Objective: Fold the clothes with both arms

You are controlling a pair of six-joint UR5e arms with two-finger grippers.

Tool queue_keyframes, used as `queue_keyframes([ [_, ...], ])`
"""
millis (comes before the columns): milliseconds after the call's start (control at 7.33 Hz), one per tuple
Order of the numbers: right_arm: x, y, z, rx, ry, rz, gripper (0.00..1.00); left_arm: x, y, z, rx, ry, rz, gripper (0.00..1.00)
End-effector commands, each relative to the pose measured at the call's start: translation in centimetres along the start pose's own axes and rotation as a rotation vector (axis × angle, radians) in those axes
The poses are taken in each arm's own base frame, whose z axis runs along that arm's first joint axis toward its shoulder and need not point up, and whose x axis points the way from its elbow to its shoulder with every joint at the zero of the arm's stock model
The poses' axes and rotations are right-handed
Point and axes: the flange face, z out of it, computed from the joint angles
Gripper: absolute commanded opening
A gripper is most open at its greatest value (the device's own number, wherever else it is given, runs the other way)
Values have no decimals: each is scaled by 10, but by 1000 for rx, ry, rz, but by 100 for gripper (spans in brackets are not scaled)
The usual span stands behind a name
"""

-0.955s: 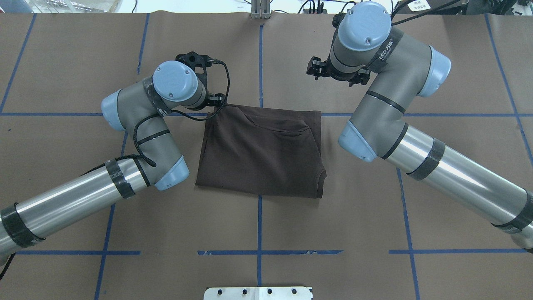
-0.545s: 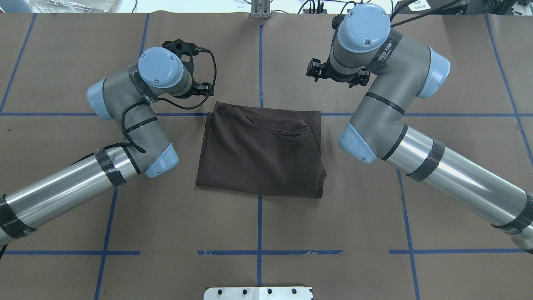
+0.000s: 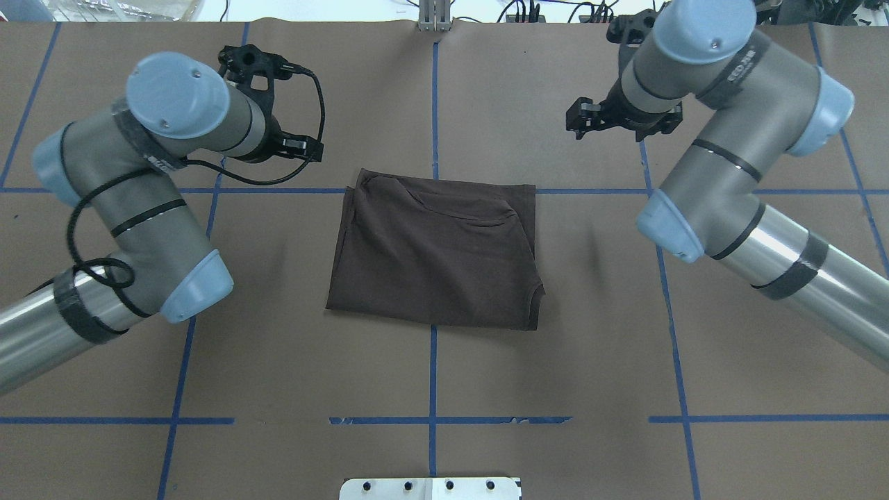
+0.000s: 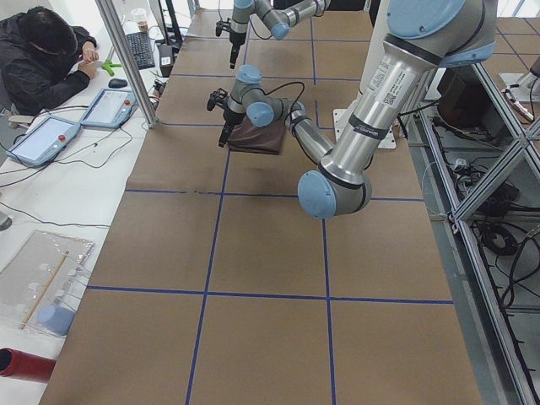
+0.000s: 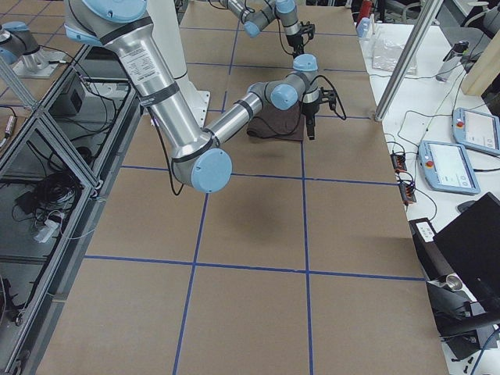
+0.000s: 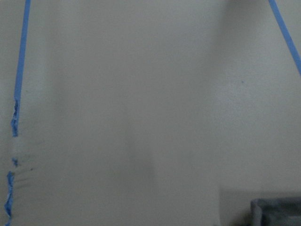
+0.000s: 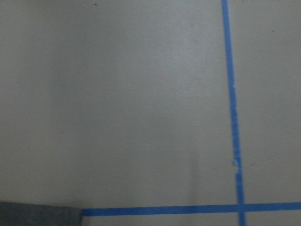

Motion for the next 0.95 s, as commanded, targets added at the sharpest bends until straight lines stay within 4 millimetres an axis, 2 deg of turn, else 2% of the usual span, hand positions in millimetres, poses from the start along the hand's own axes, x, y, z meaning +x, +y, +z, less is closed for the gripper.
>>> queue_keyframes([
  [0, 157, 6, -33, -57, 27, -174, 100, -89, 37, -68, -31, 10, 125, 100],
  [136, 235, 11, -42, -88, 20, -241, 100, -134, 54, -84, -53, -3, 184, 100],
  [273, 313, 23, -56, -106, 10, -293, 100, -187, 66, -96, -80, -23, 242, 100],
  [409, 380, 52, -58, -138, 2, -307, 100, -245, 72, -109, -103, -48, 324, 100],
  [545, 434, 88, -58, -167, 20, -269, 100, -298, 79, -130, -123, -31, 358, 100],
  [682, 485, 122, -49, -208, 40, -170, 100, -342, 89, -132, -165, -13, 272, 100],
  [818, 500, 138, -43, -233, 42, -137, 100, -366, 108, -110, -233, -23, 218, 100],
])
